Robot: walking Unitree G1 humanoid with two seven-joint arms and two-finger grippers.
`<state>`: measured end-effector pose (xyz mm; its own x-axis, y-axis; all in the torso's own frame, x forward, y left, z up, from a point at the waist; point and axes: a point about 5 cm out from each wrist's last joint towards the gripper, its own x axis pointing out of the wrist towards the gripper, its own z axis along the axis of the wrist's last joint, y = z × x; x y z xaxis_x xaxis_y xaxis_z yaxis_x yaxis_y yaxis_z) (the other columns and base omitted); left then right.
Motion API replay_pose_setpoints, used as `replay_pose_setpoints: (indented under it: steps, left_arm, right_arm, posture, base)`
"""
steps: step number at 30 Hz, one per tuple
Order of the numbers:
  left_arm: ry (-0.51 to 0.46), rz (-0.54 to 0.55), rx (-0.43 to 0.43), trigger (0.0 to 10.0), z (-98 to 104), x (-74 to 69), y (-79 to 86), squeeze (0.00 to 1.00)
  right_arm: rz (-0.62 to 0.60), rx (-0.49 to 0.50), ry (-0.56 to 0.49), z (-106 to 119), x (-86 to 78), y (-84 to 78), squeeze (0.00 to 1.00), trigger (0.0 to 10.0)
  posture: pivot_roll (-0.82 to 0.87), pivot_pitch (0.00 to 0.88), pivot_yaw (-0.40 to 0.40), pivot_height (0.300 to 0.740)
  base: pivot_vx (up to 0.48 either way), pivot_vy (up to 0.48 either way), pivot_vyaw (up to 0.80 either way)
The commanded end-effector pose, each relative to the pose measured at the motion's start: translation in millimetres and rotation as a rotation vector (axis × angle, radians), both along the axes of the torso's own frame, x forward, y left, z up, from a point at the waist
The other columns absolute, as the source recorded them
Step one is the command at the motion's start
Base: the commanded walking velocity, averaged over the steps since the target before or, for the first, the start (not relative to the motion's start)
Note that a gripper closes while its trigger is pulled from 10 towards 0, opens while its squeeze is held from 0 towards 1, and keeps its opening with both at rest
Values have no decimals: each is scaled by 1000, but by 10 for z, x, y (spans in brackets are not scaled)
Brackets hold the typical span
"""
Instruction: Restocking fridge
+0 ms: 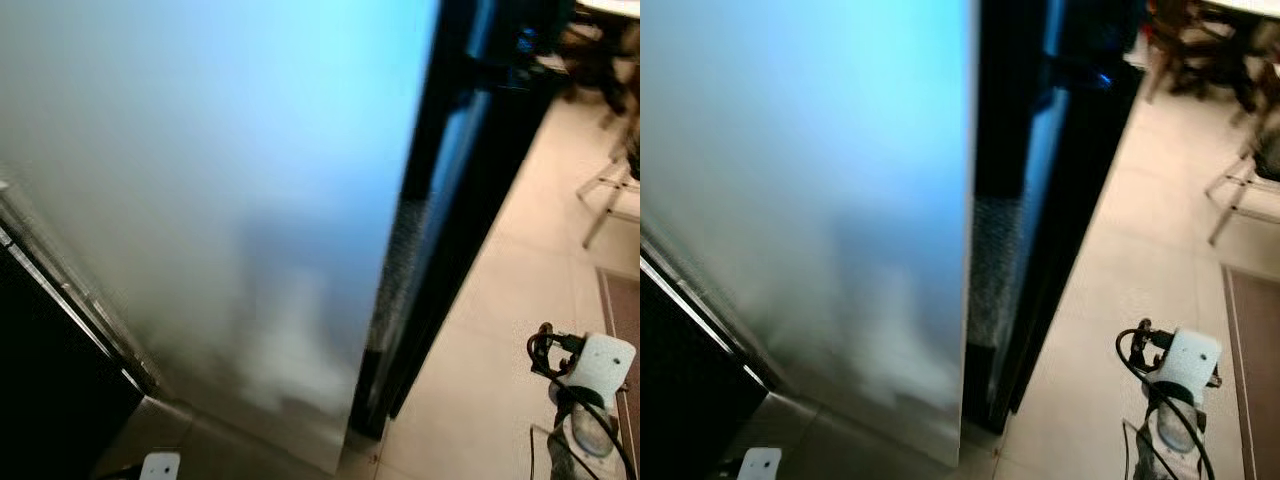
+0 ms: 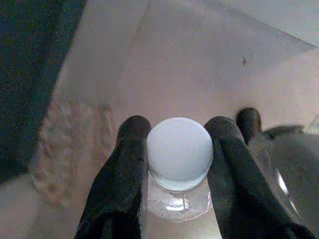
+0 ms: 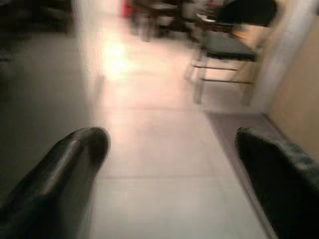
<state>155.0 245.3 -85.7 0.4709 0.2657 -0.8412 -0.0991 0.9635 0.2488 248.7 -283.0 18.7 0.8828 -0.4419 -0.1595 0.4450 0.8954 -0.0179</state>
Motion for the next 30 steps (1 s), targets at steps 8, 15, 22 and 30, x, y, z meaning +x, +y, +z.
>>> replay_pose_setpoints:
  steps: [8, 15, 22, 30]
  left_arm:
    - [33, 2, 0, 10000, -39, -76, -27, 0]
    - [34, 4, 2, 10000, -46, -89, -35, 0]
    - [27, 9, 2, 10000, -41, -70, -43, 0]
    - [31, 12, 2, 10000, -45, -79, -42, 0]
  right_arm:
    - [163, -70, 13, 39, -13, 418, 0, 10000]
    - [270, -6, 120, 93, -41, 792, 0, 10000]
    - [351, 2, 85, 298, 63, 987, 545, 10000]
    - [489, 21, 74, 403, 128, 1250, 1000, 10000]
  posture:
    - [-4, 0, -20, 740]
    - [-11, 0, -25, 740]
    - [-9, 0, -32, 740]
    - [-7, 0, -32, 740]
  base:
    - [0, 0, 0]
    - [0, 0, 0]
    - [0, 0, 0]
    - [0, 0, 0]
